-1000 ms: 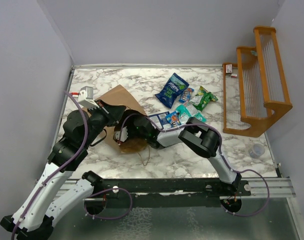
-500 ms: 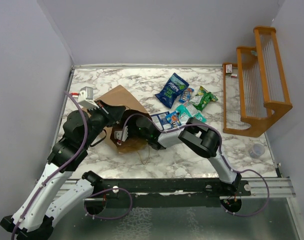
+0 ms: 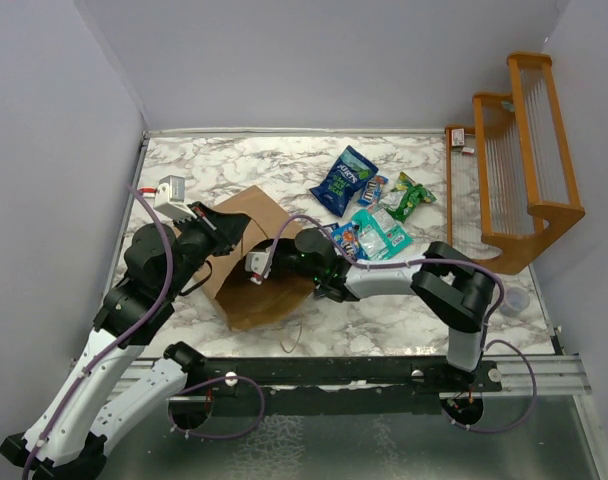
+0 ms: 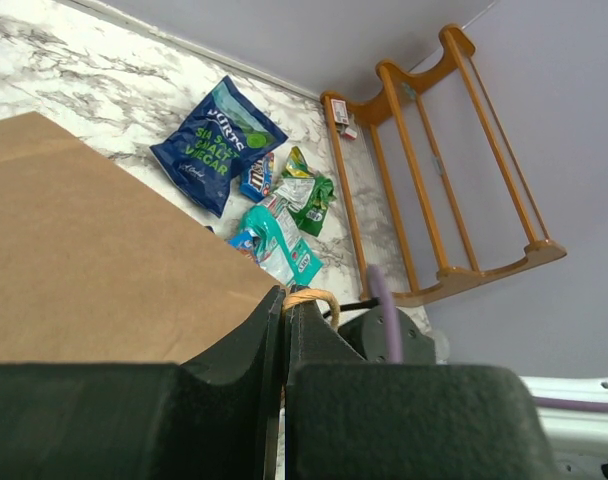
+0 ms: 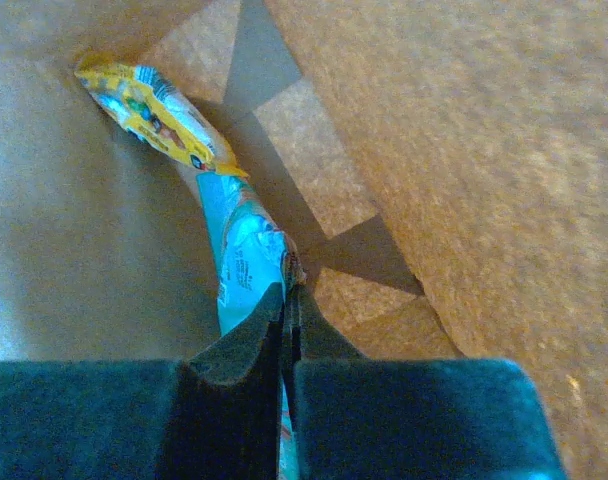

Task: Take the snacks out of the paper bag
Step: Take out the snack from the paper bag.

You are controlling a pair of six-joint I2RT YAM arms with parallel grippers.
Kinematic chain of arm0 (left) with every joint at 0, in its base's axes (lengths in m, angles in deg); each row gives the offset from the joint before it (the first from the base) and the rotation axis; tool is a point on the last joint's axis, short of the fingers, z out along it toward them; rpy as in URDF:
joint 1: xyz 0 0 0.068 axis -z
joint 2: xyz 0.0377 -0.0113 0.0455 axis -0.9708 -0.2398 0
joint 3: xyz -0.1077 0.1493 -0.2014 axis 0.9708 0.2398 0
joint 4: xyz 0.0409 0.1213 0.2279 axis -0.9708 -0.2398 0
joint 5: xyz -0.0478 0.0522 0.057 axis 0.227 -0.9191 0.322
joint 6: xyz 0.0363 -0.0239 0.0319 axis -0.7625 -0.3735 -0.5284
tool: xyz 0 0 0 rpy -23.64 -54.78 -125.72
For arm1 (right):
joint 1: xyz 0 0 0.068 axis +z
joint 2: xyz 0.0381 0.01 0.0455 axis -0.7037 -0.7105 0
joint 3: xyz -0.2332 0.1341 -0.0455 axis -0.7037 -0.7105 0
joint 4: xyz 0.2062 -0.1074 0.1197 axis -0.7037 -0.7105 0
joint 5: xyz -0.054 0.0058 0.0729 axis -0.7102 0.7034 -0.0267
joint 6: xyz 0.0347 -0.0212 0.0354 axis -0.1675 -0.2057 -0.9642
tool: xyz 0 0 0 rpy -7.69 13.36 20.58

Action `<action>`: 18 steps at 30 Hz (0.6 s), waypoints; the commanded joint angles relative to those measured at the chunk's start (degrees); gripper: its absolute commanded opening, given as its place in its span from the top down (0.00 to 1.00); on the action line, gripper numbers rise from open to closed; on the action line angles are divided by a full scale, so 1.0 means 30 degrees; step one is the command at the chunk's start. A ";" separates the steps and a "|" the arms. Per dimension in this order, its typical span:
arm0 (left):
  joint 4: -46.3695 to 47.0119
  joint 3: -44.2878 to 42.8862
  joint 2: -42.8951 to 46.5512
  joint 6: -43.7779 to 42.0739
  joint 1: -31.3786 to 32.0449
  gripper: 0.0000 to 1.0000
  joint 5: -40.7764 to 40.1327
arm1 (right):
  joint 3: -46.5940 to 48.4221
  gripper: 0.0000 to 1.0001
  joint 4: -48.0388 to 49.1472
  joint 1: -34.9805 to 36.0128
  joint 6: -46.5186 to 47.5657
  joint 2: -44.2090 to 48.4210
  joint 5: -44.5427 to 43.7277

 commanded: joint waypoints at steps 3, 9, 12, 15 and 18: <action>0.0927 0.0222 0.0026 0.0278 -0.0036 1.00 0.0031 | -0.1007 0.99 -0.0475 0.0926 -0.3384 0.1978 0.1581; 0.0775 0.0210 0.0017 0.0311 -0.0036 1.00 -0.0308 | -0.1895 0.99 -0.0751 0.1939 -0.2136 0.2471 -0.0229; 0.0636 0.0245 0.0166 0.0339 -0.0036 1.00 -0.0775 | -0.2597 0.99 -0.1022 0.1980 -0.2929 0.3801 0.0323; 0.0647 0.0332 0.0298 0.0340 -0.0035 1.00 -0.1211 | -0.3403 0.99 -0.1090 0.2012 -0.3612 0.5415 0.0956; 0.0755 0.0444 0.0278 0.0340 -0.0035 1.00 -0.1494 | -0.4075 0.99 -0.1336 0.2024 -0.4081 0.6888 0.1552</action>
